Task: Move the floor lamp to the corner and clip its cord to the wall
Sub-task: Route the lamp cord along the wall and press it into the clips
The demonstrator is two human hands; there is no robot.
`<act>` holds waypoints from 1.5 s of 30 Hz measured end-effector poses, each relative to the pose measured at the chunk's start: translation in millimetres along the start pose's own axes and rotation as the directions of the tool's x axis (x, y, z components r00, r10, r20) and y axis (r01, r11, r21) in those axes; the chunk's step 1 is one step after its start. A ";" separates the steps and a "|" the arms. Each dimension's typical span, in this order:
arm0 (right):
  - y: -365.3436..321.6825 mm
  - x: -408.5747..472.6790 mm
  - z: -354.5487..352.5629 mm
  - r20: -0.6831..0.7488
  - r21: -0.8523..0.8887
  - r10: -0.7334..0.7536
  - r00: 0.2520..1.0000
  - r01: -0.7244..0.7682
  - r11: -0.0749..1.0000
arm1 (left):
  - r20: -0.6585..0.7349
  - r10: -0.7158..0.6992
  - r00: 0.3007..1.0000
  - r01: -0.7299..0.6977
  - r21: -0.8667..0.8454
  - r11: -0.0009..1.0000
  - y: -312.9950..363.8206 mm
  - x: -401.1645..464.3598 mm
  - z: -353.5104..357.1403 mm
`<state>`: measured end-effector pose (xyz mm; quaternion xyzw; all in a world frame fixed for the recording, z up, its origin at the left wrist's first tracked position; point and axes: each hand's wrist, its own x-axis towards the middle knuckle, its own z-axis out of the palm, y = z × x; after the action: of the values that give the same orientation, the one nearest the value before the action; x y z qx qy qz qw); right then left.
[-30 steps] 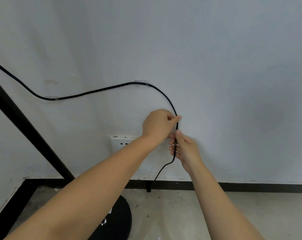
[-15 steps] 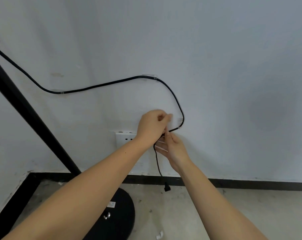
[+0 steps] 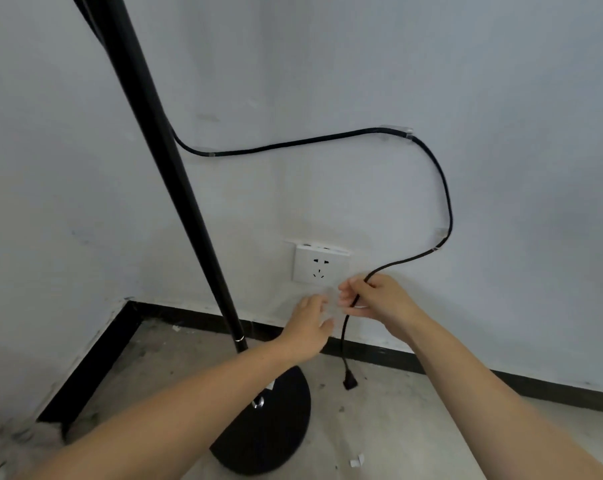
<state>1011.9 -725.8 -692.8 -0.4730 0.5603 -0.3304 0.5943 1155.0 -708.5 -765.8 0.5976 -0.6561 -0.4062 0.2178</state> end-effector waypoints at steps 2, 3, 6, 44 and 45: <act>8.0 4.1 10.6 0.085 -0.064 0.045 0.995 -0.039 0.997 | 0.038 0.009 0.999 -0.003 -0.163 0.987 1.7 0.9 2.0; 11.7 5.7 13.8 0.103 -0.078 0.053 0.993 -0.045 0.996 | 0.110 -0.022 0.994 0.050 -0.256 0.965 2.6 -1.0 3.8; 17.4 9.8 14.8 0.089 0.058 0.025 0.996 -0.030 0.998 | 0.238 -0.166 0.957 0.243 -0.345 0.906 -11.0 -8.7 8.1; 63.1 64.1 30.5 -0.169 0.153 0.164 0.972 -0.139 0.978 | -0.279 -0.432 0.858 0.226 -0.550 0.804 -55.7 45.4 22.2; 66.4 64.7 29.5 -0.181 0.139 0.175 0.968 -0.151 0.979 | -0.256 -0.436 0.863 0.240 -0.551 0.799 -55.8 46.0 24.7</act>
<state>1041.6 -757.6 -779.8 -0.3536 0.6304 -0.3586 0.5907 1161.1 -743.4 -833.4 0.6947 -0.3548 -0.4748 0.4074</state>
